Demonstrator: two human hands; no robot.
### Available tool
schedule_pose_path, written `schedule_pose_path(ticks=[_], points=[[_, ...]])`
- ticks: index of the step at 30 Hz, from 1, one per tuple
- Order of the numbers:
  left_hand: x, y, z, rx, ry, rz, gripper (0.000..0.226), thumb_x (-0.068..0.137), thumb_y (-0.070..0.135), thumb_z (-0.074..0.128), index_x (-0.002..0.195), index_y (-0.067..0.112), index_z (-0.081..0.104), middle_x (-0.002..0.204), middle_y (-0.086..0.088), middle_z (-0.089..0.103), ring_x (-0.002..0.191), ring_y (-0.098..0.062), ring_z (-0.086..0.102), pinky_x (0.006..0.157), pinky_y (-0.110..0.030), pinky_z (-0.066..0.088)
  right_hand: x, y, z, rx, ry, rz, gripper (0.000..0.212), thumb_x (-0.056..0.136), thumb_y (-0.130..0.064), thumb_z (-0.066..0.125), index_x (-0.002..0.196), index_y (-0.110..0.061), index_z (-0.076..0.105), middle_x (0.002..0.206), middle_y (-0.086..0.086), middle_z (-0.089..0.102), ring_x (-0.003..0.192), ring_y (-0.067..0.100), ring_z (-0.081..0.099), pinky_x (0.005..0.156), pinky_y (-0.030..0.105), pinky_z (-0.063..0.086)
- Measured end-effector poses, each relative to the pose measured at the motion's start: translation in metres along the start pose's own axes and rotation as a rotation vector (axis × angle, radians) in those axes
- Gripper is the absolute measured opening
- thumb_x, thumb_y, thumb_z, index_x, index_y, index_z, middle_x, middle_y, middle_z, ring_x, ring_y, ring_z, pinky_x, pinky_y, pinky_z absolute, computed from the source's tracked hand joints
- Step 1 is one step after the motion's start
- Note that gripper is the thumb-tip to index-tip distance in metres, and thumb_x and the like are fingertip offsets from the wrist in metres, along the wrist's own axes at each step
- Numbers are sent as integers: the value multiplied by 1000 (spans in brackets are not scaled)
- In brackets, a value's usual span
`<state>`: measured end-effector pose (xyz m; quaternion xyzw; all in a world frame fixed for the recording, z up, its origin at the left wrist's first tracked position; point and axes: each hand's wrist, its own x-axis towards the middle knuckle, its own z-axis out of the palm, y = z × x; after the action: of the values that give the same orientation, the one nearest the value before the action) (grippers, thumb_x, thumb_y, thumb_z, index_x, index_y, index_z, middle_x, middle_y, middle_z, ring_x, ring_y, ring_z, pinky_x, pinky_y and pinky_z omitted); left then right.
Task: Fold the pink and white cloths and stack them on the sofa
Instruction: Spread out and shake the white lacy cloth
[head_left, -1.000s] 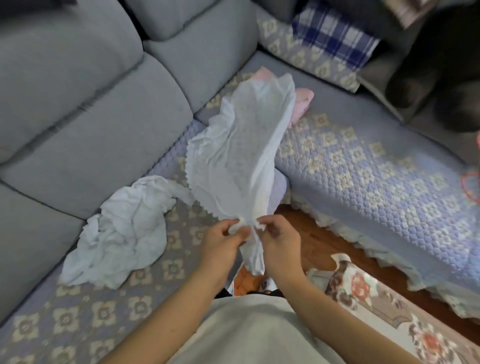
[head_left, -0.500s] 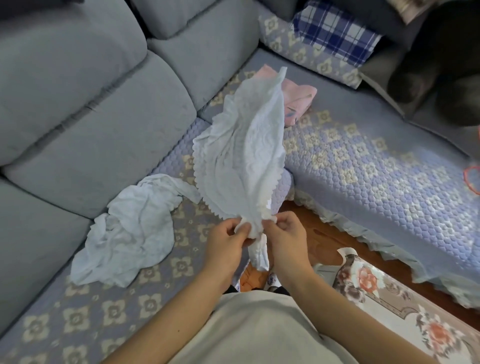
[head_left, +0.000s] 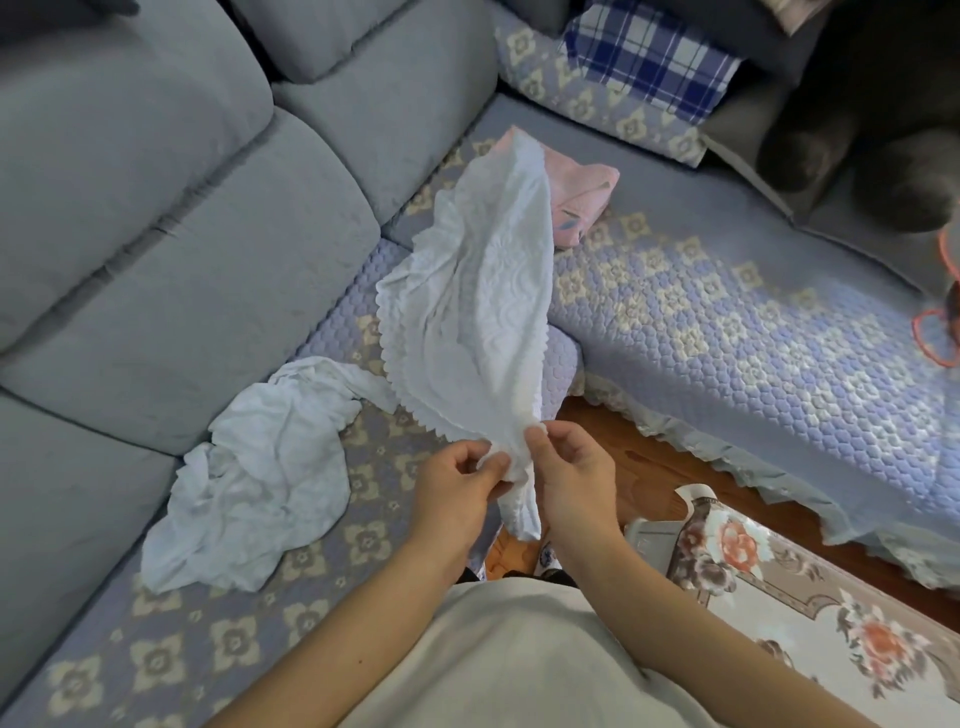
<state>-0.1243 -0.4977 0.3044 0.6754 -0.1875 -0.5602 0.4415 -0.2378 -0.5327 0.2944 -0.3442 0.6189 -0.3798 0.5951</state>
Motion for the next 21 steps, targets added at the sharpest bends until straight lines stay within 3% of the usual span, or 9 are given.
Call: schedule_pose_path(ticks=[4, 7, 9, 11, 13, 15, 16, 18, 21], points=[[1, 3, -3, -21, -1, -4, 10, 95, 13, 66, 98, 5, 71, 88, -7, 74, 68, -1, 71, 55, -7, 49, -1, -3, -3, -261, 43, -271, 21, 93, -17, 69, 86, -35, 75, 93, -11, 76, 94, 10, 70, 92, 39, 55], [4, 5, -4, -24, -26, 14, 23, 98, 17, 63, 85, 0, 71, 82, -15, 76, 69, -11, 74, 56, -10, 50, -7, 3, -5, -521, 24, -507, 14, 93, -16, 70, 97, -27, 77, 96, -26, 71, 95, 0, 68, 88, 28, 54], [5, 8, -4, -4, -39, 30, 28, 99, 16, 62, 84, -6, 70, 79, -18, 74, 65, -7, 72, 55, -10, 49, -8, 10, -4, -628, 19, -613, 14, 93, -17, 69, 102, -23, 77, 96, -25, 69, 93, -2, 67, 84, 24, 54], [6, 10, -4, 17, -73, 34, 30, 99, 16, 62, 86, -10, 68, 79, -20, 70, 69, -8, 71, 59, -10, 50, -5, 9, -2, -607, 43, -585, 14, 94, -19, 68, 104, -21, 77, 96, -16, 74, 90, 0, 68, 83, 25, 55], [10, 9, -6, 37, -114, 23, 27, 99, 17, 62, 82, -2, 70, 78, -12, 72, 77, -16, 72, 67, -15, 52, -1, 3, -3, -559, 74, -536, 14, 94, -20, 68, 104, -19, 78, 96, -11, 76, 88, 1, 69, 83, 25, 55], [13, 8, -10, 90, -122, 37, 28, 98, 20, 62, 75, 8, 68, 70, -2, 64, 73, -13, 62, 71, -22, 48, 1, 0, -5, -548, 62, -508, 13, 95, -20, 67, 104, -19, 77, 97, -12, 76, 89, 2, 69, 82, 24, 54], [15, 9, -13, 112, -123, 44, 28, 98, 23, 62, 75, 8, 65, 70, -6, 60, 73, -13, 57, 73, -27, 47, 1, 0, -5, -547, 37, -494, 13, 96, -19, 66, 104, -20, 76, 97, -14, 75, 89, 2, 69, 82, 24, 54], [18, 10, -16, 106, -124, 55, 28, 95, 30, 62, 81, 5, 64, 82, -21, 62, 78, -22, 60, 82, -40, 51, -1, 4, -4, -536, -22, -454, 13, 96, -18, 65, 104, -21, 75, 96, -17, 74, 91, 3, 69, 81, 25, 54], [19, 9, -13, 57, -115, 42, 24, 85, 36, 64, 90, 12, 68, 94, -17, 71, 96, -31, 69, 97, -51, 54, -7, 6, 2, -464, -62, -381, 11, 96, -18, 66, 101, -23, 74, 91, -20, 74, 88, 3, 69, 75, 19, 53]])
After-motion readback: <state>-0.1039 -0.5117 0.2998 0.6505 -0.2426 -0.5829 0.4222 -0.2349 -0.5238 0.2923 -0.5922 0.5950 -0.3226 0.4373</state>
